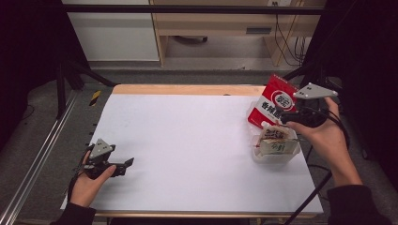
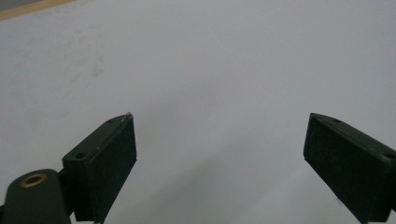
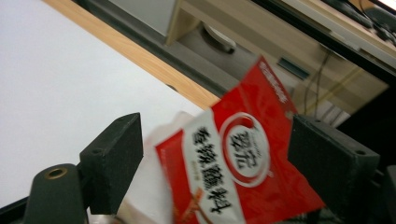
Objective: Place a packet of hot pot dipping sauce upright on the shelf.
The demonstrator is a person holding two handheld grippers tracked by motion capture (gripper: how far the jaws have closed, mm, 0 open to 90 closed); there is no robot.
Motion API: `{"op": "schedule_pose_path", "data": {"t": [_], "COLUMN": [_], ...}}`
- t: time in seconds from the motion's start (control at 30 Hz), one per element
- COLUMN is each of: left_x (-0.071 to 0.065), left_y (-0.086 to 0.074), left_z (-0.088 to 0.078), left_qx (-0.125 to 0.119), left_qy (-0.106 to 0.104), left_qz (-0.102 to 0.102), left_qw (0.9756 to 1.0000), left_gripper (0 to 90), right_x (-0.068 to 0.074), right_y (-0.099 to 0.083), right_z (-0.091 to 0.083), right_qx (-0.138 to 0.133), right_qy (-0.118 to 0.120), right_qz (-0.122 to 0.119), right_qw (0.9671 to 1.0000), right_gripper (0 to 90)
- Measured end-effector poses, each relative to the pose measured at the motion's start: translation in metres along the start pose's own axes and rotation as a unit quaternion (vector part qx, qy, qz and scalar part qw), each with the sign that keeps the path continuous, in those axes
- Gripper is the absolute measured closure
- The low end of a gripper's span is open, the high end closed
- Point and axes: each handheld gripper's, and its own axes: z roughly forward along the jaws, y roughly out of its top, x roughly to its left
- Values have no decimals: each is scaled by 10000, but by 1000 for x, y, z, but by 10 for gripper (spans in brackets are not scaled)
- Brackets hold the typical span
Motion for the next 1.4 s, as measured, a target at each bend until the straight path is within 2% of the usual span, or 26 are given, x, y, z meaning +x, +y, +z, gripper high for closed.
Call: {"op": "schedule_pose_path", "data": {"t": [0.2, 0.3, 0.33, 0.4, 0.43, 0.47, 0.53, 0.57, 0.6, 0.67, 0.73, 0.8, 0.9, 0.93, 0.97, 1.0, 1.13, 1.17, 1.2, 1.23, 1.27, 1.3, 1.4], "left_x": [-1, -1, -1, -1, -1, -1, -1, -1, -1, -1, -1, -1, -1, -1, -2, -2, -3, -3, -3, -4, -4, -5, -5], "left_y": [0, 0, 0, 0, 0, 0, 0, 0, 0, 0, 0, 0, 0, 0, -1, -1, -1, -1, -1, -1, -1, -1, -1], "left_z": [0, 0, 0, 0, 0, 0, 0, 0, 0, 0, 0, 0, 1, 1, 1, 1, 2, 3, 3, 3, 3, 4, 4], "left_qx": [11, 12, 12, 10, 14, 14, 7, 14, 14, 19, 17, 18, 31, 37, 47, 47, 73, 82, 82, 95, 95, 98, 97], "left_qy": [-6, -20, -20, -14, -23, -23, -24, -27, -27, -32, -26, -22, -18, -19, -17, -17, -32, -52, -52, -59, -59, -64, -77], "left_qz": [25, 28, 28, 19, 27, 27, 26, 28, 28, 30, 35, 48, 71, 78, 87, 87, 125, 163, 163, 195, 195, 206, 215], "left_qw": [10000, 10000, 10000, 10000, 10000, 10000, 10000, 10000, 10000, 10000, 10000, 10000, 10000, 10000, 9999, 9999, 9999, 9998, 9998, 9997, 9997, 9997, 9997], "left_gripper": [93, 92, 91, 90, 89, 89, 87, 85, 84, 82, 80, 78, 77, 77, 75, 74, 71, 68, 64, 61, 60, 60, 50], "right_x": [37, 60, 60, 84, 90, 90, 101, 111, 111, 120, 128, 141, 155, 155, 165, 165, 186, 196, 196, 205, 205, 214, 222], "right_y": [8, 10, 10, 11, 11, 11, 10, 8, 8, 5, 1, -8, -18, -18, -25, -25, -40, -47, -47, -55, -55, -63, -71], "right_z": [-9, -11, -11, -13, -13, -13, -13, -13, -13, -12, -10, -7, -3, -3, 1, 1, 12, 18, 18, 26, 26, 35, 44], "right_qx": [-93, -138, -138, -169, -175, -175, -225, -259, -259, -268, -255, -245, -214, -214, -130, -130, 19, 113, 113, 185, 185, 281, 431], "right_qy": [375, 642, 642, 865, 875, 875, 962, 1049, 1049, 1115, 1173, 1202, 1298, 1298, 1421, 1421, 1550, 1550, 1550, 1625, 1625, 1670, 1649], "right_qz": [-171, -210, -210, -245, -240, -240, -245, -196, -196, -131, -87, 144, 278, 278, 313, 313, 401, 383, 383, 439, 439, 537, 473], "right_qw": [9991, 9976, 9976, 9958, 9957, 9957, 9948, 9940, 9940, 9933, 9927, 9923, 9909, 9909, 9893, 9893, 9871, 9871, 9871, 9856, 9856, 9841, 9842], "right_gripper": [166, 150, 150, 136, 134, 134, 126, 115, 115, 107, 95, 66, 64, 64, 63, 63, 56, 54, 54, 54, 54, 57, 62]}}
